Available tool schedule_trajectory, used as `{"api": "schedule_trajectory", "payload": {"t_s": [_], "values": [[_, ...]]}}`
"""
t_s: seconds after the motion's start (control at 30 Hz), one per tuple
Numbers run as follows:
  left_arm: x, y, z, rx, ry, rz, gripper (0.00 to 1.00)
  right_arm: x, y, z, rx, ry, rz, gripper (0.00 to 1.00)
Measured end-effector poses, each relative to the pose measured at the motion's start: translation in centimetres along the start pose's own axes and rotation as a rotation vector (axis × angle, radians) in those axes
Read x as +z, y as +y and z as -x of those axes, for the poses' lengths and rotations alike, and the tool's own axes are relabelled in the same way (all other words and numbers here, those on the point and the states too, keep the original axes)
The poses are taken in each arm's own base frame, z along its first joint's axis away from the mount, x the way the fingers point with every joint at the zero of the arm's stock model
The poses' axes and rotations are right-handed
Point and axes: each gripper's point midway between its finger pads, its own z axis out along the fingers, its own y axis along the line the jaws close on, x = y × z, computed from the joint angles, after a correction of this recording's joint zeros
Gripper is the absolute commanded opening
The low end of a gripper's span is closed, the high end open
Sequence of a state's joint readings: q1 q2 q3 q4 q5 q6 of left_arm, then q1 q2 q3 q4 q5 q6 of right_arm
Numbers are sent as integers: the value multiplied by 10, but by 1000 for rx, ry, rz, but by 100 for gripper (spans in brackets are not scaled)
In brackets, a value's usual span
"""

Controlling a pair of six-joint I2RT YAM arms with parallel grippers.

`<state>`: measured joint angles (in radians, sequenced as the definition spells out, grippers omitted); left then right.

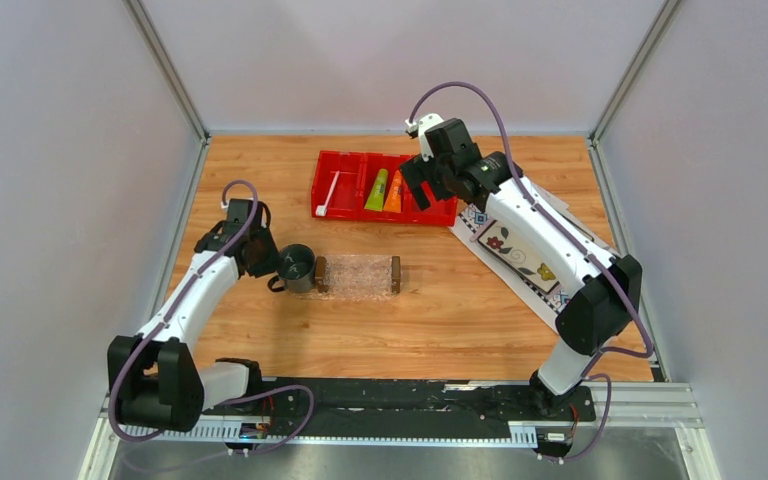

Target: Prepare toiletry sets of a toothbrush and toothpaste on the tray

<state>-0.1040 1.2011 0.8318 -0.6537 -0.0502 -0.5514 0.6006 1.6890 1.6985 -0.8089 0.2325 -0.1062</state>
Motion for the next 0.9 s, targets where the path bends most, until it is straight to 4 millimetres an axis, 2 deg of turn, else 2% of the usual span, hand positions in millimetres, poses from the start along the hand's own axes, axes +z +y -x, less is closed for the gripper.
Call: {"api": "schedule_trajectory", "payload": {"t_s": [0.27, 0.5, 0.7, 0.9], "values": [[-13, -2, 7, 13, -51, -23, 46, 5, 4, -1, -4, 11, 17, 99], [-35, -6, 27, 62, -135, -46, 52, 9, 11, 19, -4, -24, 56, 98], [-51, -9, 43, 174, -202, -67, 57, 12, 21, 35, 5, -56, 112, 95], [-57, -8, 49, 359, -224, -79, 61, 32, 32, 40, 19, -57, 138, 94]]}}
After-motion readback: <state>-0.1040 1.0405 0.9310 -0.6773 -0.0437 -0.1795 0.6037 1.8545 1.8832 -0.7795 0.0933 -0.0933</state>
